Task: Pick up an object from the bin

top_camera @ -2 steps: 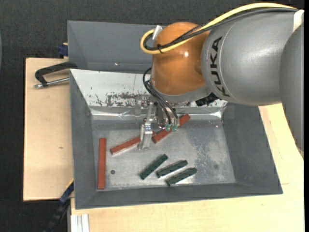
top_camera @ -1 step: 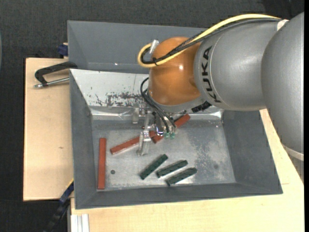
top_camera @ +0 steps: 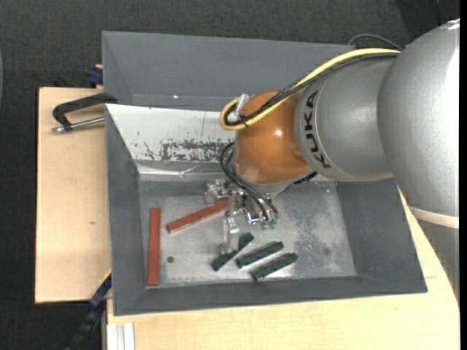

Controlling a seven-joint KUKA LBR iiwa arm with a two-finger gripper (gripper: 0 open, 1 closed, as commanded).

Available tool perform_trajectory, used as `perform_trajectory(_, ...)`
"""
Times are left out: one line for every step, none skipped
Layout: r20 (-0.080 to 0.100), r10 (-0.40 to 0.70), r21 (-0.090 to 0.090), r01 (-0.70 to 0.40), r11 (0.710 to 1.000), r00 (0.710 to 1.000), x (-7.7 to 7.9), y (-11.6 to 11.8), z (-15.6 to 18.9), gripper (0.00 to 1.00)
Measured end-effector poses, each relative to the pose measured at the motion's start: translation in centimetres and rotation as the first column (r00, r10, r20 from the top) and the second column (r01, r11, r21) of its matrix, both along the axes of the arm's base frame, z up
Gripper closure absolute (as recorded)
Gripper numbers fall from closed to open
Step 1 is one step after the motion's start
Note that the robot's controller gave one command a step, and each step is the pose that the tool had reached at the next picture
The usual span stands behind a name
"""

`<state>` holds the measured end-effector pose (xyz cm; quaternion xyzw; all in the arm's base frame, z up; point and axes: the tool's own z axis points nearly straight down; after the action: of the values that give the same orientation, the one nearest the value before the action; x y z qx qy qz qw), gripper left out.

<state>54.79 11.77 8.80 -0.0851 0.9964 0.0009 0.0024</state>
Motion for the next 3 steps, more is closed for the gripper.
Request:
perform_trajectory(0.000, 0.047, -0.003, -0.047, 0.999, 0.999, 0.3, 1.7, -1.9, 0.00)
perform_trajectory(-0.004, 0.011, 0.000, -0.011, 1.000, 1.000, -1.8, 2.3, -0.8, 1.00)
perform_trajectory(-0.004, 0.010, 0.000, -0.010, 1.000, 1.000, -1.8, 2.3, -0.8, 1.00)
